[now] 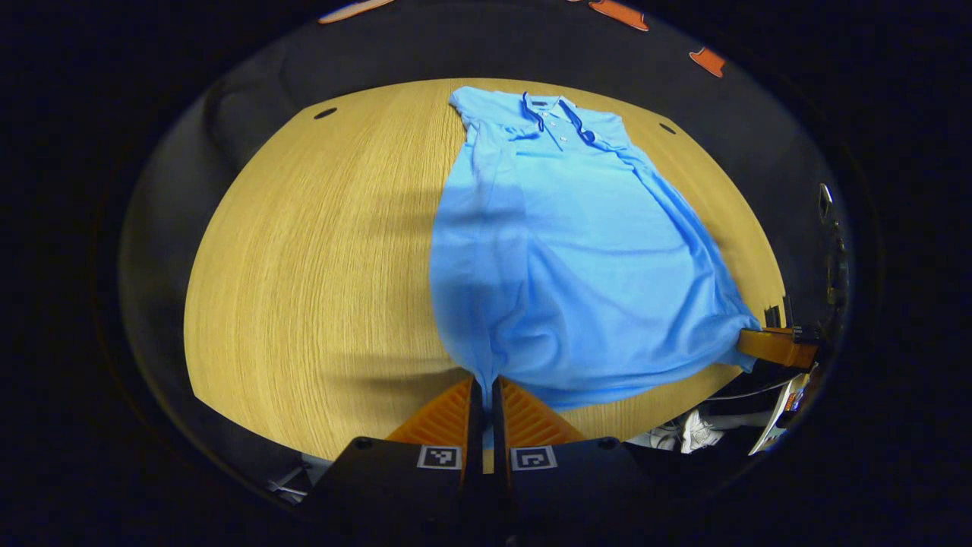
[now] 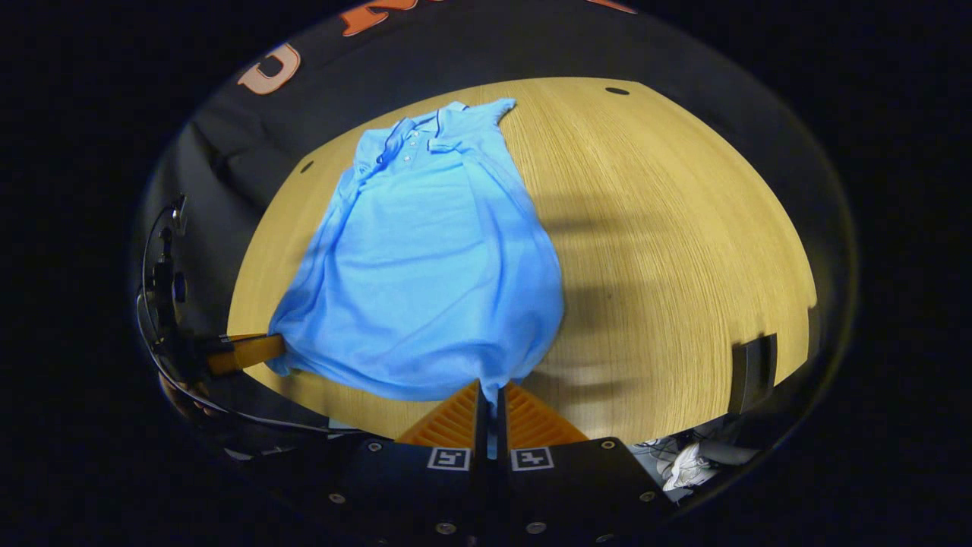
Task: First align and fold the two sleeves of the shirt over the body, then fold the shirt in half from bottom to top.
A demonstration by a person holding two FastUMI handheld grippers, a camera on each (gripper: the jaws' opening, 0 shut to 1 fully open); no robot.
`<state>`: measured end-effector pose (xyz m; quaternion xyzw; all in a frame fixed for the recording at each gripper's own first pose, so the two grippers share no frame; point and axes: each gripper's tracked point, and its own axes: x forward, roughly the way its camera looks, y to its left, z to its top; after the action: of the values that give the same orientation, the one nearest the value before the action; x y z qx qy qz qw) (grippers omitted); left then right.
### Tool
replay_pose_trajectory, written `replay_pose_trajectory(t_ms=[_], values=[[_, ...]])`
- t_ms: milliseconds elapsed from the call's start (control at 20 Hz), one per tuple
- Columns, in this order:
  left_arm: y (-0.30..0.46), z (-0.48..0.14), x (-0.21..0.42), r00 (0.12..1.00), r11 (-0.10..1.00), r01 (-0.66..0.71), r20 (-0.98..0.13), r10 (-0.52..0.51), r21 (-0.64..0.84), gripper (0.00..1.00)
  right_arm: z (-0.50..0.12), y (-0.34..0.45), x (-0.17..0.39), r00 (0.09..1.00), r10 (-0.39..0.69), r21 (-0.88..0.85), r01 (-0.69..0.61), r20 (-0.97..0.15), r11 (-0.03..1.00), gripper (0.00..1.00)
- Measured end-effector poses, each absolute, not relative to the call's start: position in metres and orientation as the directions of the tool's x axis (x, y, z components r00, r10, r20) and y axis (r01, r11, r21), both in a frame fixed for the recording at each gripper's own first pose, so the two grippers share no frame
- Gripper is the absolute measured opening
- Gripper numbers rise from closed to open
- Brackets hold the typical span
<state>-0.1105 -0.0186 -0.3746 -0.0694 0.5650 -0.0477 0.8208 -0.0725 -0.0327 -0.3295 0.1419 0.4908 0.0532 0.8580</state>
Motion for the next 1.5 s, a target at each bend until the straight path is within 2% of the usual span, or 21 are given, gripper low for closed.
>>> replay_pose_trajectory(t_ms=[350, 800, 1500], values=[[-0.015, -0.324, -0.044, 0.481, 0.981, 0.037, -0.857, -0.185, -0.191, 0.10, -0.275, -0.042, -0.033, 0.598, 0.217, 0.292, 0.030, -0.771, 0.956, 0.05], [-0.006, -0.288, 0.025, 0.569, 0.976, 0.068, -0.795, -0.208, -0.207, 0.10, -0.229, -0.047, 0.027, 0.656, 0.204, 0.279, 0.010, -0.726, 0.960, 0.05], [0.008, -0.293, 0.178, 0.654, 0.975, 0.152, -0.724, -0.221, -0.161, 0.10, -0.211, -0.075, 0.176, 0.707, 0.139, 0.253, 0.059, -0.694, 0.966, 0.06]])
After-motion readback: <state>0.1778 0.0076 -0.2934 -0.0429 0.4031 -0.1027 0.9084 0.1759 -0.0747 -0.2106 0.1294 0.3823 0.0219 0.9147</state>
